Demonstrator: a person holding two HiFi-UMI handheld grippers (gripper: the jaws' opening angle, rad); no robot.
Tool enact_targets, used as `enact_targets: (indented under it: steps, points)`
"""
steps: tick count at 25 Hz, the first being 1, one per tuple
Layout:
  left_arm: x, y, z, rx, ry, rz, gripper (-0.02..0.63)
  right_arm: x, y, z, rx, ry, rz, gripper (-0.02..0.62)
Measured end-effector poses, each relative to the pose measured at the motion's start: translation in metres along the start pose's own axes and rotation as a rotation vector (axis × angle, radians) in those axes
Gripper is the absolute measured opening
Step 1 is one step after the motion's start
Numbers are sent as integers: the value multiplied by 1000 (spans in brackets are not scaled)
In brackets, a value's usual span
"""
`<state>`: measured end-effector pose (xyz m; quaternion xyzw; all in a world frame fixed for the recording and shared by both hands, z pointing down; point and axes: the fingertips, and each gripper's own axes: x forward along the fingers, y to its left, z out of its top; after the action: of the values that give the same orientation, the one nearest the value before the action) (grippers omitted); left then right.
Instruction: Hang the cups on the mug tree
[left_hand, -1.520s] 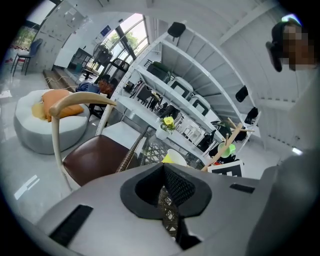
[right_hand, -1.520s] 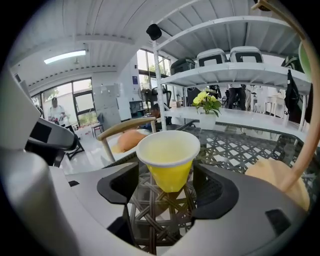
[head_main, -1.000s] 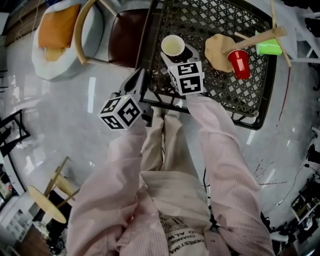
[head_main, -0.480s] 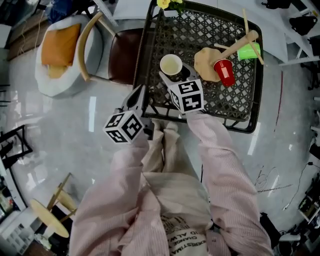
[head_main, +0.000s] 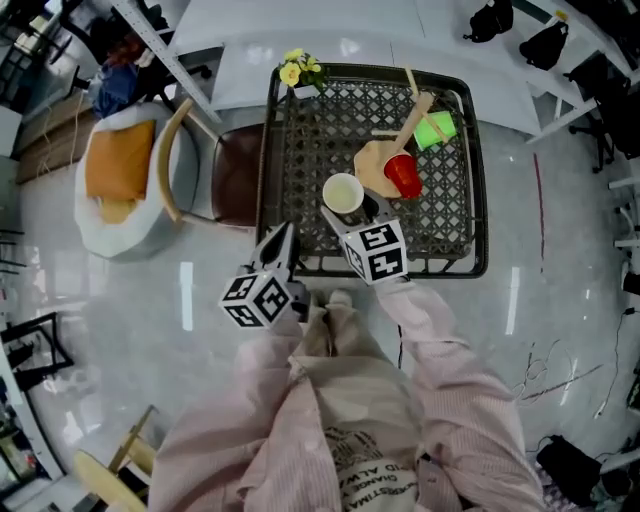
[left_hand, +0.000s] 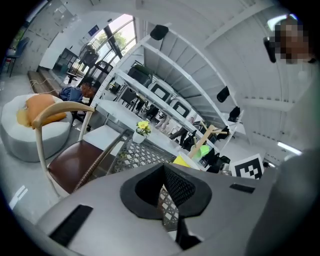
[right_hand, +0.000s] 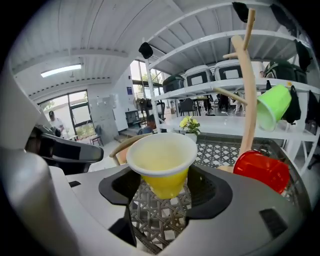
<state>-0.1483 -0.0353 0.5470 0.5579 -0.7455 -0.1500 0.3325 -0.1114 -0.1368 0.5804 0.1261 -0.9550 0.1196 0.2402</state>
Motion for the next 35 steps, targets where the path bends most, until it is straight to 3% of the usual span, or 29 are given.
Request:
enact_targets:
  steps: [20, 35]
  points:
    - [30, -101, 32, 170, 4, -225, -2, -109, -79, 44, 46, -98, -225, 287]
    - [46, -132, 46, 232, 32, -337, -2, -135, -114, 66, -2, -31, -362, 287]
